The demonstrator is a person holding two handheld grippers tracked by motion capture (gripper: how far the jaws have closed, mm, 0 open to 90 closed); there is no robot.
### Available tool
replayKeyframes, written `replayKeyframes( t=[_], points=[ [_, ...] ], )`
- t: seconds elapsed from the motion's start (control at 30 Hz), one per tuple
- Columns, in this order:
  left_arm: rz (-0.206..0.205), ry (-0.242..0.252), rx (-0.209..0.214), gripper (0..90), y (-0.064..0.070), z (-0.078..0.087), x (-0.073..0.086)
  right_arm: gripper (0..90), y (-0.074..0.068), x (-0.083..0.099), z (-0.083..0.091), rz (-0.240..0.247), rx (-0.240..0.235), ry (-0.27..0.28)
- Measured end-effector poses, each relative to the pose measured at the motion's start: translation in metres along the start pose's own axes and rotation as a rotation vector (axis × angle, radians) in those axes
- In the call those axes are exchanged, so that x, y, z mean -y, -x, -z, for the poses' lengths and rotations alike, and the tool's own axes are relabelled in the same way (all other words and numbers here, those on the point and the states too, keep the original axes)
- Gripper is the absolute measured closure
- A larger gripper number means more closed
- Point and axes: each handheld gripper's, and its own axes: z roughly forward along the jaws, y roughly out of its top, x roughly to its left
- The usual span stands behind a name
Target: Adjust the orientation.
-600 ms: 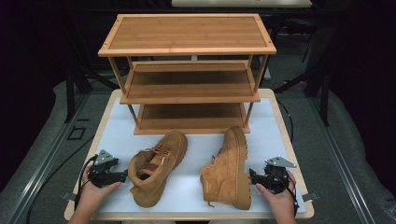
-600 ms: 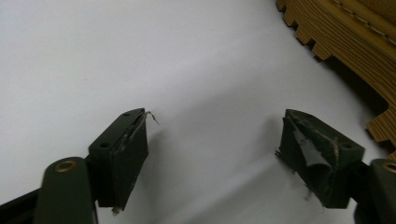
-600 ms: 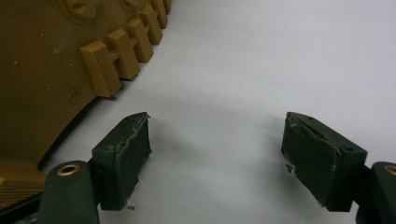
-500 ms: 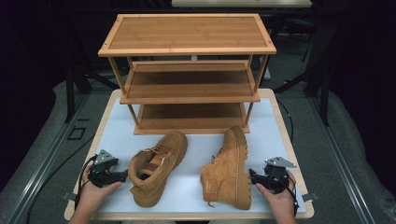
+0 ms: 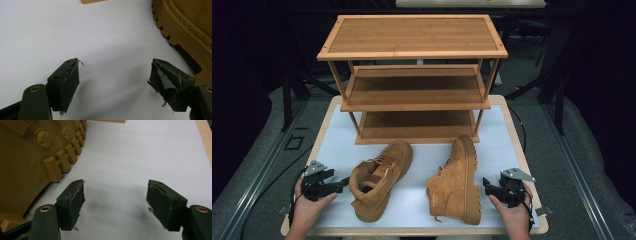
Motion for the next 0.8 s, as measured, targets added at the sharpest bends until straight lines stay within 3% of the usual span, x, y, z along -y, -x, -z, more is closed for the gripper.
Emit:
replayKeyframes(
  t=[0.17, 0.43, 0.67, 0.73, 0.8],
  points=[
    [0.002, 0.012, 0.026, 23.8, 0.002, 0.005, -0.002, 29.3, 0.0, 0.001, -0.001, 0.003, 0.0, -0.005],
    [-0.025, 0.008, 0.02, 28.3, 0.007, 0.012, -0.005, 30.0, -0.001, 0.001, 0.0, 0.009, 0.003, 0.009],
    [-0.035, 0.055, 0.04, 31.4, 0.012, 0.031, -0.015, 29.9, 0.0, 0.001, 0.001, 0.003, 0.007, 0.01],
    [-0.026, 0.066, 0.063, 32.1, 0.014, 0.038, -0.018, 29.9, 0.0, 0.001, 0.001, 0.004, 0.003, 0.013],
    [0.014, 0.053, 0.124, 36.1, 0.014, 0.045, -0.023, 29.9, 0.0, 0.001, 0.002, 0.002, 0.007, 0.016]
  ],
)
